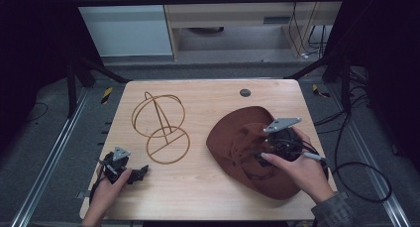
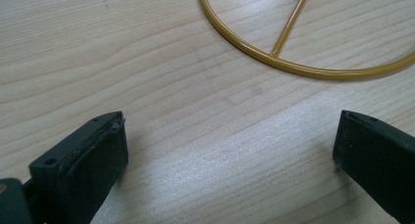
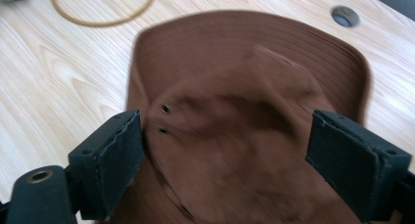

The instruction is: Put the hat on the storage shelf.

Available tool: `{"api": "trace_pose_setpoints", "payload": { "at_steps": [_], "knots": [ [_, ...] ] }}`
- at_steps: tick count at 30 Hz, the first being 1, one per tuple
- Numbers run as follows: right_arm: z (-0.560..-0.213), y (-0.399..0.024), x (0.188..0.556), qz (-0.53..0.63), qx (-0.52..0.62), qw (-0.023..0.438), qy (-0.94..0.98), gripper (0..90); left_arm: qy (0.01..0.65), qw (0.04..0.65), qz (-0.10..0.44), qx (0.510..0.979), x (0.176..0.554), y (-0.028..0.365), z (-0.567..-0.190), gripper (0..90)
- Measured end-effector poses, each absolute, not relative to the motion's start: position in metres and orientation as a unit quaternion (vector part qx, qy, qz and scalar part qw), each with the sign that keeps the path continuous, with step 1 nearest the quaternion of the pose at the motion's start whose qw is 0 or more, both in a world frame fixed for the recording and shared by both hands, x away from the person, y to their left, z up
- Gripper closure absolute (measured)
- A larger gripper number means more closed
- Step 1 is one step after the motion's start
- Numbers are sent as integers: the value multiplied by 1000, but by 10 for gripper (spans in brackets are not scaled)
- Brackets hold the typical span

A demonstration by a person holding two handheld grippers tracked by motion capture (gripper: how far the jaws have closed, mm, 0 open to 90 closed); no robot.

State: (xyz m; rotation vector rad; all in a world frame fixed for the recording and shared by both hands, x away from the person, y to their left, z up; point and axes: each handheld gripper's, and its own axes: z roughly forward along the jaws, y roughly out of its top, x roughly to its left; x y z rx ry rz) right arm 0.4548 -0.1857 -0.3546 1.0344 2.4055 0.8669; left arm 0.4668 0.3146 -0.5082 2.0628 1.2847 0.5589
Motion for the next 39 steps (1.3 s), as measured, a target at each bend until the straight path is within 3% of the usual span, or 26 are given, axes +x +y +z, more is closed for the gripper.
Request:
{"api": "trace_pose_setpoints", "payload": {
  "at_steps": [13,32,35,39],
  "knots": [
    [-349,-220,484,267,377,146,875,124,488,319,212,785,467,315,-508,0],
    [-349,-220,510,254,369,141,883,299,488,319,212,784,466,315,-508,0],
    [-346,-216,513,254,365,138,885,285,488,319,212,784,466,315,-508,0],
    [-346,-211,518,255,364,129,886,201,488,319,212,784,466,315,-508,0]
  ]
}}
